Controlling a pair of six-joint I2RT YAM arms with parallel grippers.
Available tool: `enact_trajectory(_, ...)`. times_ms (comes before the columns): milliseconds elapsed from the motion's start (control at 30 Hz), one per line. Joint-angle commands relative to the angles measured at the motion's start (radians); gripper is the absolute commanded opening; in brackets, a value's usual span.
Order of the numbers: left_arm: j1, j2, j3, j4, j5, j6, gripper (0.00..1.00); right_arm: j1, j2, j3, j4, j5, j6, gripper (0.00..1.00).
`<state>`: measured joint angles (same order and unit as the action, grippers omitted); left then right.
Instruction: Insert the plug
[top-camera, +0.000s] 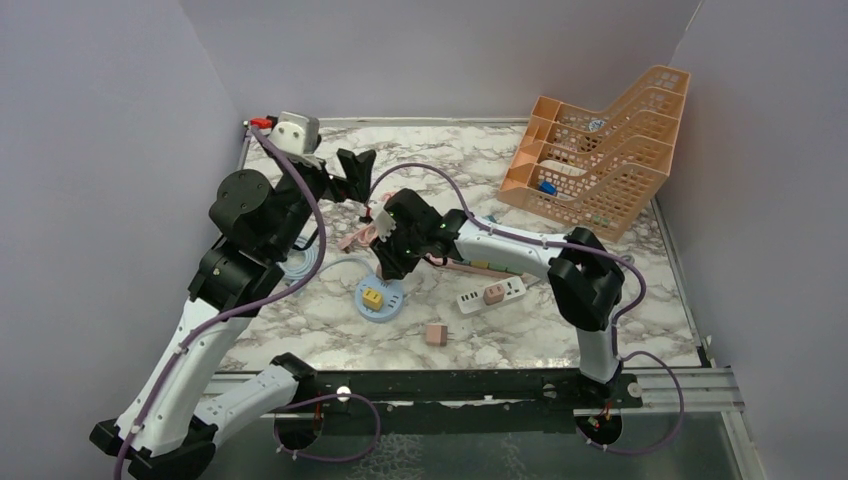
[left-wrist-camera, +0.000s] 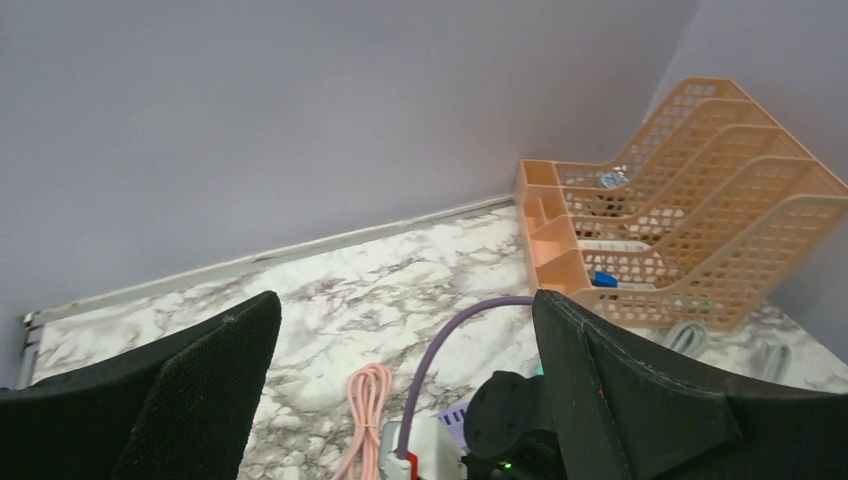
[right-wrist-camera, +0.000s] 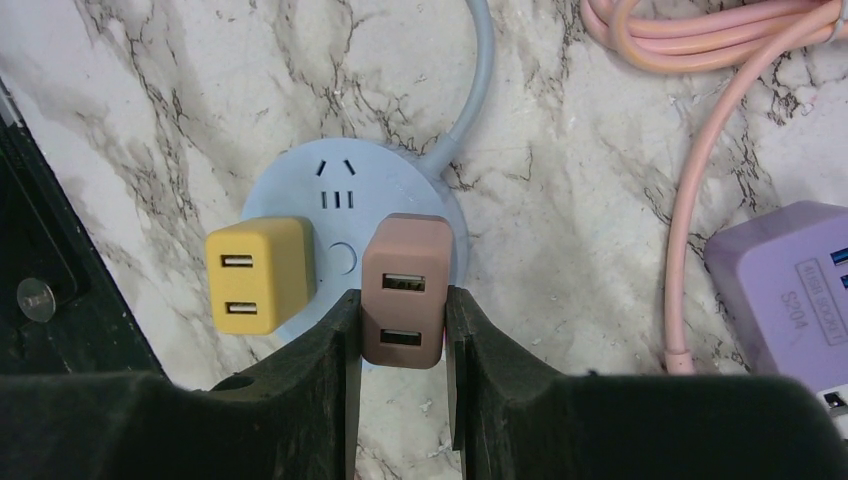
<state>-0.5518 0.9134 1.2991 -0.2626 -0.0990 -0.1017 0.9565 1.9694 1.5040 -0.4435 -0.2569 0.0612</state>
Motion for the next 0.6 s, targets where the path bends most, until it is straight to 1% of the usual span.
enact_trajectory(0,0.0,-0.057,-0.017,-0.001,-0.194,0.028,0.99,0.012,0.021,0.029,-0.073,0.024,-0.058,0.01)
enact_trajectory(200,0.0,-0.06,-0.021,0.009,-0.237,0.035,0.99,0.013,0.037,0.042,-0.111,-0.069,-0.07,0.01)
enact_trajectory(333,0.0,-0.058,-0.02,0.02,-0.251,0.043,0.99,0.013,0.04,0.035,-0.097,-0.108,-0.051,0.01)
enact_trajectory(467,-0.001,-0.055,-0.02,0.017,-0.265,0.052,0.99,0.012,0.05,0.014,-0.059,-0.07,-0.044,0.01)
enact_trajectory(567,0.0,-0.053,-0.018,0.013,-0.273,0.058,0.99,0.014,0.067,0.025,-0.066,0.01,-0.043,0.01)
